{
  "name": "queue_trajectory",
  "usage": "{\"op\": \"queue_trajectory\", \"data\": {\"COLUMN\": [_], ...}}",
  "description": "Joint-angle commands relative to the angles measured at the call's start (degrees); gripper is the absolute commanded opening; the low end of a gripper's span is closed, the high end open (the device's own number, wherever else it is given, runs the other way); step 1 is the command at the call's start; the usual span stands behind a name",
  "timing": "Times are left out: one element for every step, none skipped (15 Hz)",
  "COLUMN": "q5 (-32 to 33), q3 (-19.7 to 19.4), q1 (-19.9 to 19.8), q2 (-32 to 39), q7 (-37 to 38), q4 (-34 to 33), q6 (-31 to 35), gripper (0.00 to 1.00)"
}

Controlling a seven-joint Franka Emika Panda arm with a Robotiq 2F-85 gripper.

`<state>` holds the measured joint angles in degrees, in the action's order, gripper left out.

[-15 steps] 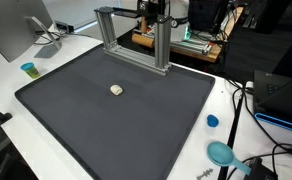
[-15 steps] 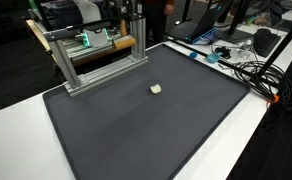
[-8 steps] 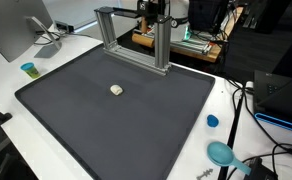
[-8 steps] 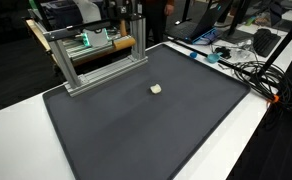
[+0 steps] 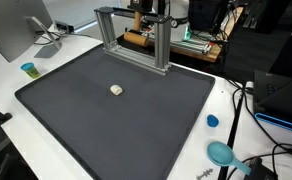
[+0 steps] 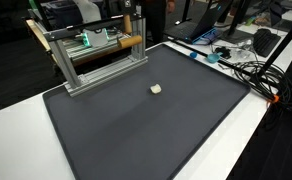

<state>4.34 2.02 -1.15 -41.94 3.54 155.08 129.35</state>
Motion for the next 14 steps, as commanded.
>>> {"op": "queue_trajectory", "data": {"q5": [1.9,2.5,3.0,3.1,2.2,2.3,2.4,2.4,2.4,2.5,2.5,2.5,2.7,2.4], "q3": [-0.3,0.1,0.4,0.5,-0.1,-0.1,-0.1,-0.1,-0.1,-0.1,-0.1,0.5,1.4,1.9], "q1": [-1.6,-1.9,-2.0,-1.7,-1.2,-1.1,-1.1,-1.0,-1.0,-1.0,-1.0,-1.1,-1.0,-0.5], "q2": [8.1,10.6,13.8,16.2,9.2,11.8,14.0,15.4,16.3,16.7,16.8,16.4,17.3,19.1], "q7": [-1.2,-0.9,-1.0,-1.3,-0.2,-0.3,-0.4,-0.4,-0.4,-0.4,-0.4,1.2,2.9,3.3], "q4": [-10.6,-13.8,-17.7,-20.7,-12.6,-15.4,-17.5,-18.6,-19.2,-19.3,-19.4,-18.9,-19.2,-20.3], "q6": [0.1,-1.0,-2.7,-4.3,-1.0,-2.0,-2.4,-2.5,-2.5,-2.5,-2.5,-2.2,-2.3,-2.5], "gripper": [0.21,0.21,0.21,0.21,0.46,0.46,0.46,0.46,0.46,0.46,0.46,0.21,0.21,0.21]}}
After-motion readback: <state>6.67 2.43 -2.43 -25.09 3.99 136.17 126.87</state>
